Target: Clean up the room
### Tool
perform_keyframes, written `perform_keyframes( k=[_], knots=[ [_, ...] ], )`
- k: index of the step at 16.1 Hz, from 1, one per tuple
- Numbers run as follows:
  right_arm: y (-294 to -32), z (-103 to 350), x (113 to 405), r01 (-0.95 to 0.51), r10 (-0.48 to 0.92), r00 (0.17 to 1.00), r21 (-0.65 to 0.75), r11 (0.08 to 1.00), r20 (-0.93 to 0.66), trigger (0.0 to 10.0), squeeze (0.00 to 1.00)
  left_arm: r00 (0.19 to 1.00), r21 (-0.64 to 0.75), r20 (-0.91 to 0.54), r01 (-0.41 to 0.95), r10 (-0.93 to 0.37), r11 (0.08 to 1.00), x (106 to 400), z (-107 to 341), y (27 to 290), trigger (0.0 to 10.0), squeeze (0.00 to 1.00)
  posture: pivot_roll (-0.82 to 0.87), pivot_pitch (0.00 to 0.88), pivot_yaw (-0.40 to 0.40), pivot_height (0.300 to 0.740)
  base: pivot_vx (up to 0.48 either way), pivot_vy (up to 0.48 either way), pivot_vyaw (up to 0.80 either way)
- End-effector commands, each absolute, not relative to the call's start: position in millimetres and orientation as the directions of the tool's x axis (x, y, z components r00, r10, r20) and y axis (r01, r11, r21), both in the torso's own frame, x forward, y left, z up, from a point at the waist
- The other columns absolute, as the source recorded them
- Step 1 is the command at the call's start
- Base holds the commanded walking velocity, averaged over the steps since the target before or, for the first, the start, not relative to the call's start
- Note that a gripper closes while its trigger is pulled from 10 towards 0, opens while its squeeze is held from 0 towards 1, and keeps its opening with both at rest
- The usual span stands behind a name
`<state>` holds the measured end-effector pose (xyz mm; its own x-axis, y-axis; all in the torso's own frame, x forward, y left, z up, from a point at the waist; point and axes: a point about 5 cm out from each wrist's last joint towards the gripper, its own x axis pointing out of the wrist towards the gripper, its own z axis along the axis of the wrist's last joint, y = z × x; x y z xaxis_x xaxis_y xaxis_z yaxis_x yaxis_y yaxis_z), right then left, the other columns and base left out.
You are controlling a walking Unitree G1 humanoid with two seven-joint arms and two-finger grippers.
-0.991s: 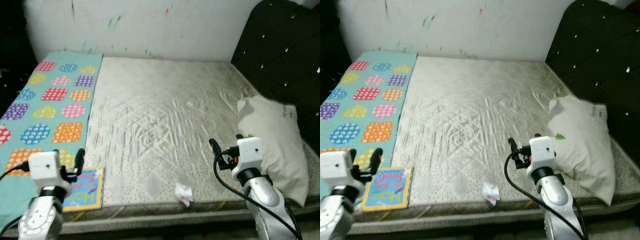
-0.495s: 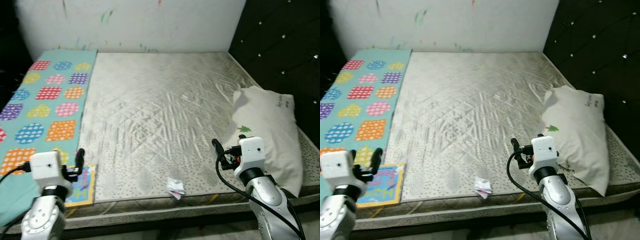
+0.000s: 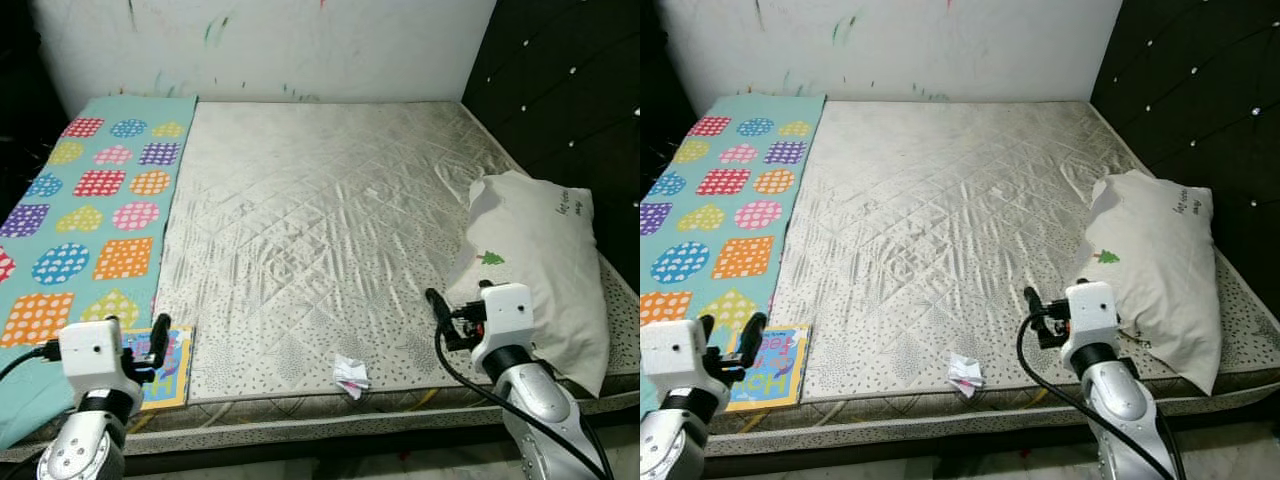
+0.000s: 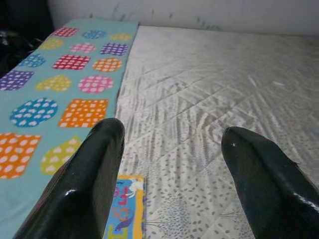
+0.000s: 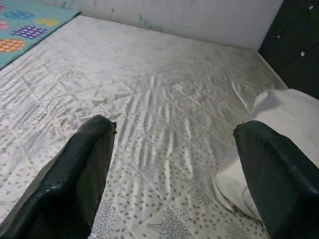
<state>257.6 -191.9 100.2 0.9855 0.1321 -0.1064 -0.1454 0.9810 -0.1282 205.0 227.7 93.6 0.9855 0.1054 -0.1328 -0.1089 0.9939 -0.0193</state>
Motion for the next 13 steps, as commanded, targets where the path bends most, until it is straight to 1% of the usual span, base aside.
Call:
perform_keyframes(
  k=[1,5,13],
  knots=[
    [-192.5,103.7,257.5,-0.145,0.133,0.986,-0.131,0.981,-0.095,10.0,0.0,0.987,-0.017,-0.127,-0.102,0.099,0.995,205.5,96.4,227.7,10.0,0.0,-0.09,0.041,-0.041,0.74,0.0,0.0,0.0],
    [-192.5,104.2,255.7,-0.151,0.14,0.986,-0.128,0.98,-0.095,10.0,0.0,0.987,-0.02,-0.13,-0.099,0.096,0.995,204.8,95.6,227.6,10.0,0.0,-0.09,0.055,-0.042,0.74,0.0,0.0,0.0],
    [-190.5,104.7,256.1,-0.17,0.158,0.983,-0.128,0.977,-0.096,10.0,0.0,0.988,-0.021,-0.131,-0.089,0.086,0.996,208.4,94.6,224.6,10.0,0.0,-0.09,0.046,-0.042,0.736,0.0,0.0,0.0]
  ],
)
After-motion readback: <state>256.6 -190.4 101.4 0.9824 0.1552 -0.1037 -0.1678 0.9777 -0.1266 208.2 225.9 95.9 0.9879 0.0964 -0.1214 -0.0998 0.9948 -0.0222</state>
